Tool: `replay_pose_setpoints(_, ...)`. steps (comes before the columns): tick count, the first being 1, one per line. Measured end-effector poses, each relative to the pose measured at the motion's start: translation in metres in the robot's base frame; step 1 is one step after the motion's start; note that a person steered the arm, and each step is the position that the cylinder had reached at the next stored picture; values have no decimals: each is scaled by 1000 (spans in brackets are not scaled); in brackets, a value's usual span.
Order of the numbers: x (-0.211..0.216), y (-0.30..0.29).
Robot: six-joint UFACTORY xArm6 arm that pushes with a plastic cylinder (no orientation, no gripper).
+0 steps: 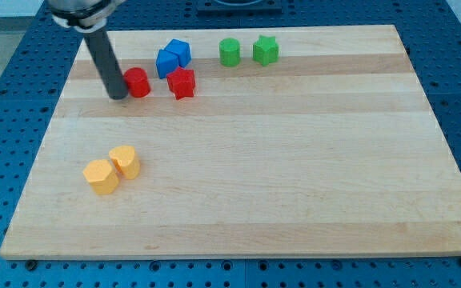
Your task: Slightly push the red star towards the blue triangle
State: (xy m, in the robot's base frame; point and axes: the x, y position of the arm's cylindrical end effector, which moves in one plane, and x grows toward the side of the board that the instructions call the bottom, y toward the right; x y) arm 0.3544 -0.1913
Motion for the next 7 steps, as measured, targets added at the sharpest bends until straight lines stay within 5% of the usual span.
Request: replay_pose_setpoints(7, 19, 77)
